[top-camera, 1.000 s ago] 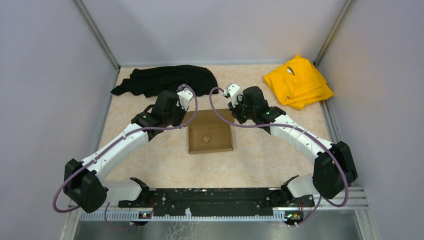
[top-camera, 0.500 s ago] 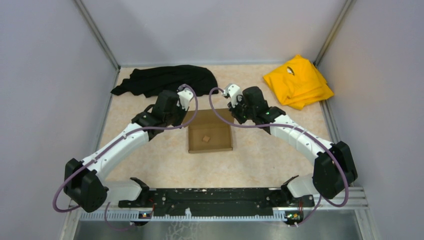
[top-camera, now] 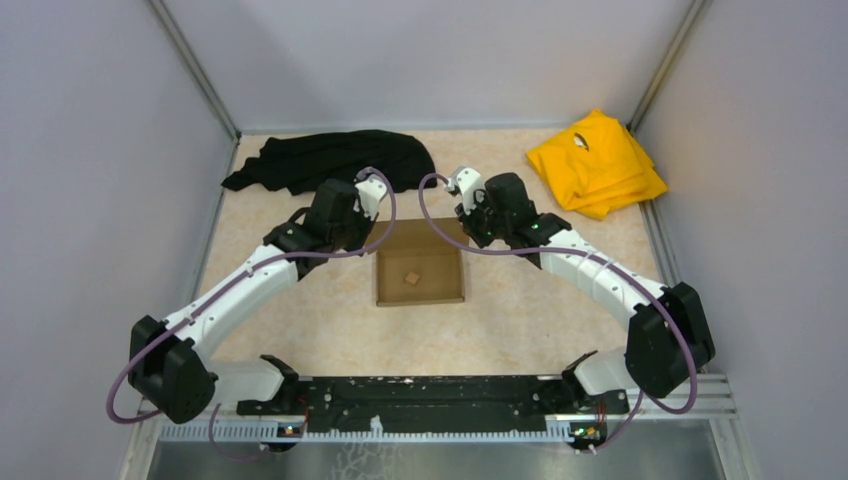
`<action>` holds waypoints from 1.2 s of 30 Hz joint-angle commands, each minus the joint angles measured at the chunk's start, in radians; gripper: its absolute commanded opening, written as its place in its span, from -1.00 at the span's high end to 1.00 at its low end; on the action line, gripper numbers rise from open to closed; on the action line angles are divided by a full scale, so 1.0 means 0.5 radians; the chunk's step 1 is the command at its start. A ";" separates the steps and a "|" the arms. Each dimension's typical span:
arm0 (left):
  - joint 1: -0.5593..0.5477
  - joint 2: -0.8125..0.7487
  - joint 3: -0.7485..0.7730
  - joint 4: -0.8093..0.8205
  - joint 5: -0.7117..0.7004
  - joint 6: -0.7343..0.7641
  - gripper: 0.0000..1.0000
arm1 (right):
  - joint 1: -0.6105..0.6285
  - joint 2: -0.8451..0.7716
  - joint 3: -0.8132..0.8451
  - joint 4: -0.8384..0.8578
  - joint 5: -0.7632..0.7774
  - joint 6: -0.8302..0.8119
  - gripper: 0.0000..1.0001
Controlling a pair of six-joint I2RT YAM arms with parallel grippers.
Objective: Fold the paper box
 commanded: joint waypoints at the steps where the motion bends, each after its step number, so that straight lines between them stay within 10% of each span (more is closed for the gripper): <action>1: 0.008 0.021 0.056 -0.030 0.040 -0.028 0.94 | 0.031 -0.037 0.108 0.083 0.005 0.032 0.81; 36: -0.010 0.084 0.103 -0.033 -0.023 -0.340 0.86 | 0.263 0.041 0.174 0.082 0.334 0.268 1.00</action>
